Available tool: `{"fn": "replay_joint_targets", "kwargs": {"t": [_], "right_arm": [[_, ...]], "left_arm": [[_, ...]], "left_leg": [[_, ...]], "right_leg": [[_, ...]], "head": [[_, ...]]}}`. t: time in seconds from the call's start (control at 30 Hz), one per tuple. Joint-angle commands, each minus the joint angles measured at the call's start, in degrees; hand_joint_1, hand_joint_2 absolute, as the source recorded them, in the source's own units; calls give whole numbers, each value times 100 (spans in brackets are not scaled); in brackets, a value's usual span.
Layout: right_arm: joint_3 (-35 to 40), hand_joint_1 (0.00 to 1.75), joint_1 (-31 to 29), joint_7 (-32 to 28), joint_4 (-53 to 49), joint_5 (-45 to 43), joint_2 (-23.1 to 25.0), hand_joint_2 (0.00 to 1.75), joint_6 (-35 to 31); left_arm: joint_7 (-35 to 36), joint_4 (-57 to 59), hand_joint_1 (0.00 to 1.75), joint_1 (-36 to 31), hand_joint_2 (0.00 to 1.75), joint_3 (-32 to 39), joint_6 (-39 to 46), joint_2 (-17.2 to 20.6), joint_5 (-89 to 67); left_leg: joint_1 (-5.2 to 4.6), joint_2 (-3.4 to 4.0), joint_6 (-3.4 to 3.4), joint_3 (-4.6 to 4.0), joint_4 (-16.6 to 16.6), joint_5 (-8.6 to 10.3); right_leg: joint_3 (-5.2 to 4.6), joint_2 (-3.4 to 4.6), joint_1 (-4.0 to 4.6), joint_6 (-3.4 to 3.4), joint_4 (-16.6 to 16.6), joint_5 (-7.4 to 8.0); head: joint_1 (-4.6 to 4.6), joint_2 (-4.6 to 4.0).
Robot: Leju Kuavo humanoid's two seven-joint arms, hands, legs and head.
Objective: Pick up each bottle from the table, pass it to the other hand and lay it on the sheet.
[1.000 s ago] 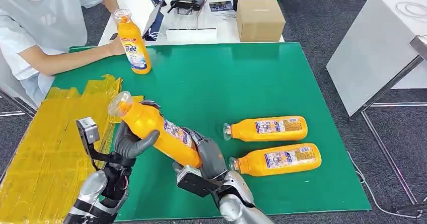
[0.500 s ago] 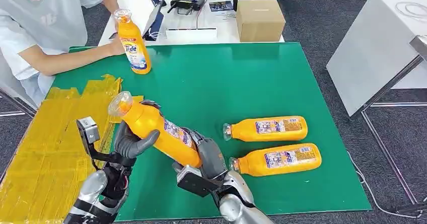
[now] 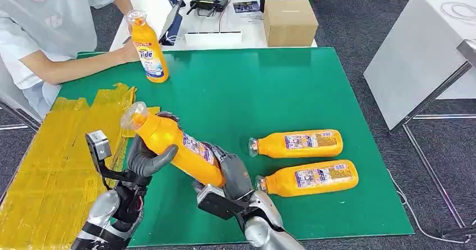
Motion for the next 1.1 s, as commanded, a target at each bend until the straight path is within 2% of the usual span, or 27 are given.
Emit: {"fn": "replay_joint_targets", "kwargs": {"t": [0.03,0.07,0.1,0.13,0.37,0.5,0.67,0.87,0.9,0.93,1.1], "right_arm": [[367,175,-246,-92,73,40,-47,175,22],[367,175,-246,-92,73,40,-47,175,22],[367,175,-246,-92,73,40,-47,175,22],[367,175,-246,-92,73,40,-47,175,22],[385,175,-258,-70,88,17,-69,175,7],[403,175,-260,-58,87,-8,-76,175,-5],[407,175,-251,-56,85,-13,-80,175,-7],[423,175,-247,-48,81,-32,-96,175,-19],[429,175,-249,-44,81,-39,-99,175,-28],[437,175,-254,-42,86,-42,-100,175,-26],[474,175,-281,-33,117,-82,-99,175,-44]], "left_arm": [[69,470,175,-203,175,-182,26,22,15],[69,470,175,-203,175,-182,26,22,15],[69,470,175,-203,175,-182,26,22,15],[69,470,0,-203,175,-182,26,22,15],[51,463,0,-222,175,-210,74,37,-65],[51,467,0,-222,175,-223,77,44,-67],[51,468,0,-210,175,-228,79,45,-69],[46,457,0,-189,175,-233,98,37,-68],[31,456,166,-183,175,-206,134,16,-50],[28,454,175,-181,175,-198,145,10,-44],[18,444,175,-174,175,-176,168,4,-29]], "left_leg": [[3,-1,-2,18,-3,-7],[1,0,-1,12,-3,-4],[12,1,-4,41,0,-19],[4,0,-2,21,-2,-9],[3,-2,-1,11,-3,-4],[11,1,-4,37,0,-17],[1,-1,-1,12,-3,-4],[10,0,-3,34,-1,-15],[3,0,-1,19,-3,-7],[8,0,-2,32,-2,-14],[8,1,-3,32,-1,-14]], "right_leg": [[19,0,3,-4,-6,-5],[12,1,1,-3,-4,-3],[46,4,12,-9,-10,-13],[23,2,5,-5,-6,-6],[13,-1,3,-3,-5,-3],[42,3,12,-8,-10,-11],[12,0,1,-3,-4,-3],[38,2,10,-7,-10,-10],[20,1,4,-5,-6,-5],[35,3,8,-7,-9,-10],[35,4,8,-7,-9,-10]], "head": [[2,0],[2,0],[2,0],[2,0],[2,0],[0,0],[2,0],[2,0],[2,0],[2,0],[0,0]]}}
